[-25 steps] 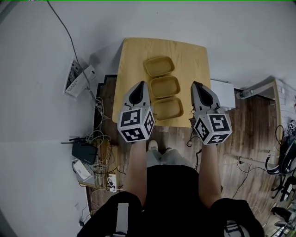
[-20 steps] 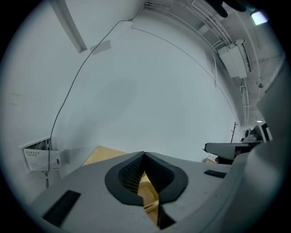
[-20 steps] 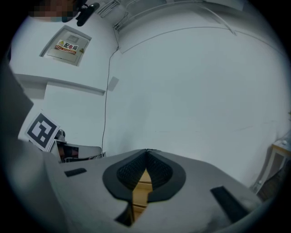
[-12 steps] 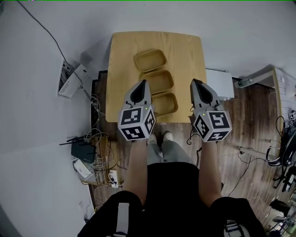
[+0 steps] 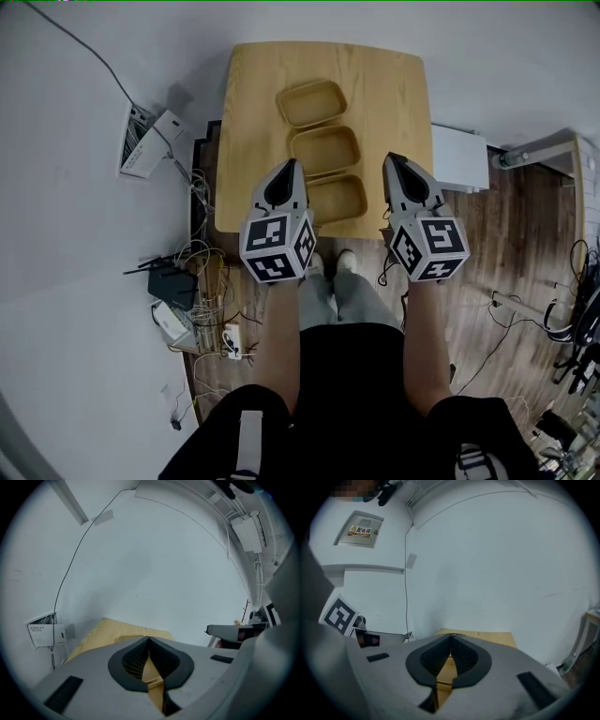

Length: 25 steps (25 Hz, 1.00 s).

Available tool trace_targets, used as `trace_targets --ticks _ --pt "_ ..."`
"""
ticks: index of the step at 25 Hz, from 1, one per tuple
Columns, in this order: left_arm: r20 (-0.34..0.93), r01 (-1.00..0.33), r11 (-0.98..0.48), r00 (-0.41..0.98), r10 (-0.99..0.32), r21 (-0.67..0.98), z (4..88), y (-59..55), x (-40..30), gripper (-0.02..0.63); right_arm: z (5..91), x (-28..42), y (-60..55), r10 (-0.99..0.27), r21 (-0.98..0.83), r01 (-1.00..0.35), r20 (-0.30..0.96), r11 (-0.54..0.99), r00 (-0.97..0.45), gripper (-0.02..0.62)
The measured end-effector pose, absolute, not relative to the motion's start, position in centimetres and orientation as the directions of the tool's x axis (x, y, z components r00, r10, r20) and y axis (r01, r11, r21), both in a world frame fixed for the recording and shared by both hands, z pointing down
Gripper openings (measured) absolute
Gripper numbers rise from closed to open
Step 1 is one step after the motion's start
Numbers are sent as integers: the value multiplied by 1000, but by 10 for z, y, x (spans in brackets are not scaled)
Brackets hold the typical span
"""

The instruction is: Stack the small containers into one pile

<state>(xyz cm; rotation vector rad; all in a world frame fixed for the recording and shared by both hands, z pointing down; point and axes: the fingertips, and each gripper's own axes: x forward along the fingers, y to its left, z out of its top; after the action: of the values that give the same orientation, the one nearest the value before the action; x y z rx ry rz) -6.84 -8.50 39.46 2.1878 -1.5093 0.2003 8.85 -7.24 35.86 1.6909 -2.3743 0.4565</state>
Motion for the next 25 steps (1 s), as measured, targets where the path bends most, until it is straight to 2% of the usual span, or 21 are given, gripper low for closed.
trace_targets --ticks 5,7,25 --pt "420 -918 -267 374 -827 292 417 -79 -67 8 380 88 -73 -867 -148 -940 362 308 -341 8" --pt "448 -920 -268 375 -811 286 426 -75 -70 44 390 83 -73 -859 -162 -937 374 310 -349 11" --pt "593 -937 -194 336 -732 291 501 -47 -73 44 472 82 -56 -768 -203 -931 527 303 -364 49"
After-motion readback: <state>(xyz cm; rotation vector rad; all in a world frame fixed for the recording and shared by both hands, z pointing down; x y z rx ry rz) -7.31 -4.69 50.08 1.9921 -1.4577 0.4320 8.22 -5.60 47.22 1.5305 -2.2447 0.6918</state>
